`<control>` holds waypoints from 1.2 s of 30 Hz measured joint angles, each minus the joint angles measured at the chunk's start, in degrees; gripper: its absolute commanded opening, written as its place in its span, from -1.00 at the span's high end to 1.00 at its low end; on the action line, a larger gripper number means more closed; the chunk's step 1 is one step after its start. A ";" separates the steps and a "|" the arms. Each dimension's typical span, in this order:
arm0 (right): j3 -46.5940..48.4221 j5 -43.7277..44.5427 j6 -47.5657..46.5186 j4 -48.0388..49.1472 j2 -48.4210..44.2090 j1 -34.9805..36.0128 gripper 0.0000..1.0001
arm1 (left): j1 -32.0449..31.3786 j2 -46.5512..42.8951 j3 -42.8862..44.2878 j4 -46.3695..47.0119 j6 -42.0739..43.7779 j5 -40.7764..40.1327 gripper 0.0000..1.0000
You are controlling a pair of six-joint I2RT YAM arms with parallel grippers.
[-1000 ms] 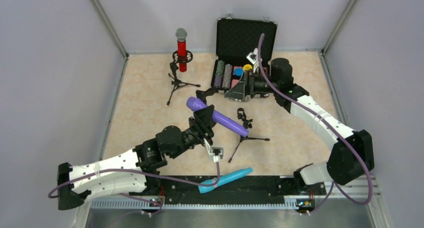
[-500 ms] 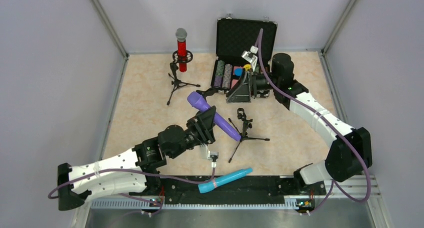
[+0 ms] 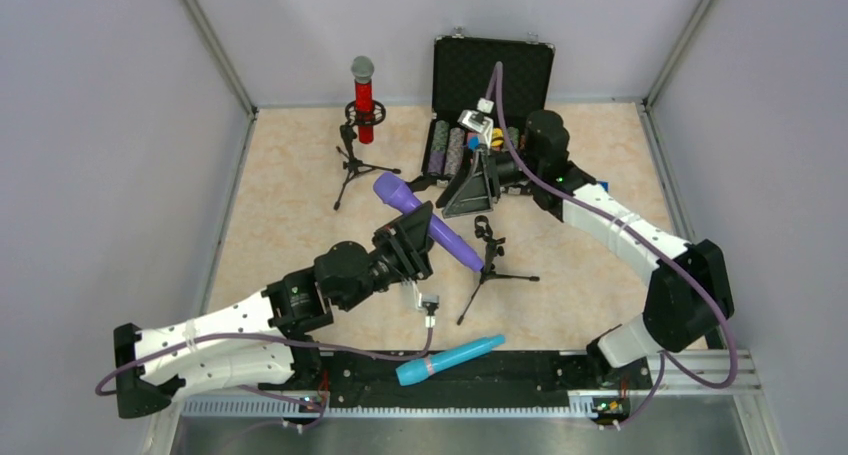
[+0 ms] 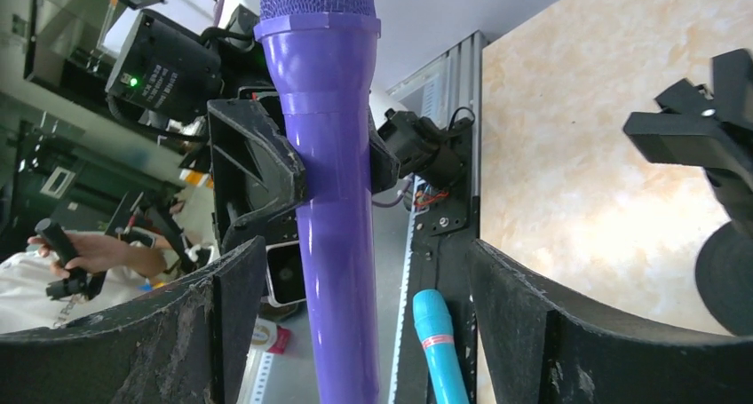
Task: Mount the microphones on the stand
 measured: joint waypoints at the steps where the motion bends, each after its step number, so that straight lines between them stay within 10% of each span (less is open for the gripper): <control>1: 0.00 0.00 0.15 0.07 0.35 0.66 -0.60 | 0.02 0.13 0.13 -0.17 0.00 -0.04 1.00; 30: 0.00 -2.12 1.05 5.18 5.18 7.96 0.10 | 0.26 2.19 2.16 -4.17 0.07 -2.99 1.00; 36: -1.95 -2.54 4.90 12.76 5.40 7.98 0.84 | 0.26 2.38 2.38 -4.15 0.15 -2.78 1.00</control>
